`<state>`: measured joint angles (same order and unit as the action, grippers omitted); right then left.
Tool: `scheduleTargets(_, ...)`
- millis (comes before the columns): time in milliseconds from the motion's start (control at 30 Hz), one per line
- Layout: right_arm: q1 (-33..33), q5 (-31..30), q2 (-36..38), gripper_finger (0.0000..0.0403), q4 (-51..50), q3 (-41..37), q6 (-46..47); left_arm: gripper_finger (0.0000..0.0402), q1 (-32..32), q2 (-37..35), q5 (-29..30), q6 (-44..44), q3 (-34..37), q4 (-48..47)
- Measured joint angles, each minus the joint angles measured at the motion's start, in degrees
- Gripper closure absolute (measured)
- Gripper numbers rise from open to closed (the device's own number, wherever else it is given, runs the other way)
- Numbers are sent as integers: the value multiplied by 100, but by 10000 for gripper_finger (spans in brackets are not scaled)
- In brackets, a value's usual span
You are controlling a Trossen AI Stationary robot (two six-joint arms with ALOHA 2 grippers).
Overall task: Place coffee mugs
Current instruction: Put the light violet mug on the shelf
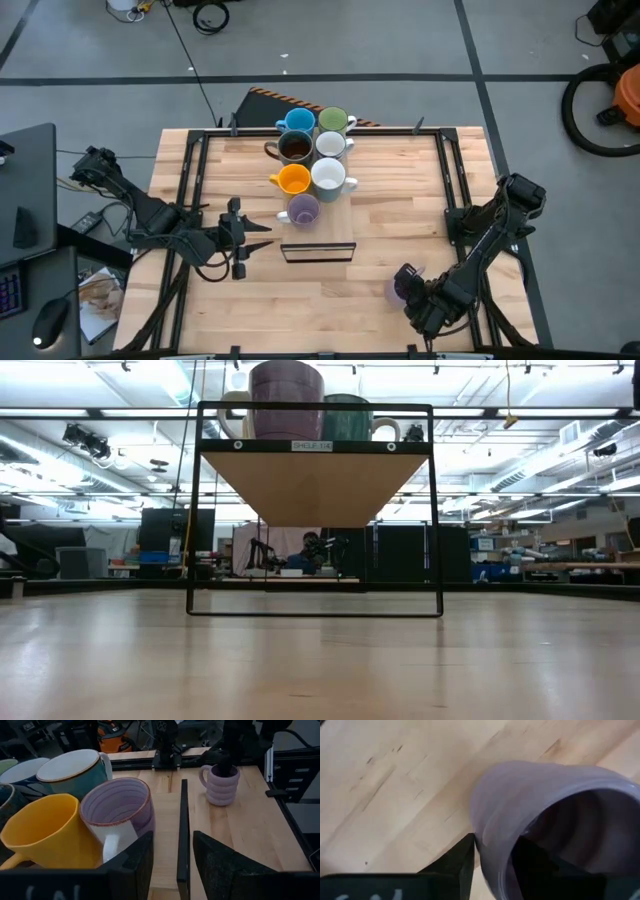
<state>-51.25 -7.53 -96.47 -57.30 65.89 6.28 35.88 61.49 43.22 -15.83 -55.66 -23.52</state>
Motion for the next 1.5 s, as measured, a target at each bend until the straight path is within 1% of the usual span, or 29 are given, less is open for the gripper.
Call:
scheduleTargets(133, 143, 197, 0, 298, 102, -4, 197, 258, 0, 0, 0, -52, 0, -45)
scheduleTargets(333, 461, 599, 0, 355, 165, -4, 833, 258, 0, 0, 0, -127, 0, -42)
scheduleTargets(400, 577, 743, 4, 365, 162, -4, 994, 258, -1, 0, 0, -128, 0, -43)
scheduleTargets(533, 815, 995, 37, 365, 88, 25, 1319, 258, 0, 0, 0, -126, 0, -42)
scheduleTargets(667, 1068, 1014, 89, 365, -513, 354, 1507, 258, -13, 0, -1, -96, 0, -43)
scheduleTargets(767, 1247, 882, 98, 359, -961, 656, 1502, 258, -46, 0, 0, -92, 0, -42)
scheduleTargets(1033, 1950, 504, 134, 360, -2488, 1467, 1426, 258, -46, 0, 0, -155, 0, -79)
scheduleTargets(1167, 2337, 243, 214, 360, -2543, 1900, 1224, 258, -46, 0, 0, -158, 0, -79)
scheduleTargets(1267, 2636, 231, 212, 360, -2781, 2273, 1016, 258, -46, 0, 0, -158, 0, -79)
scheduleTargets(1500, 3395, 244, 210, 360, -2964, 3218, 539, 258, -46, 0, 0, -158, 2, -73)
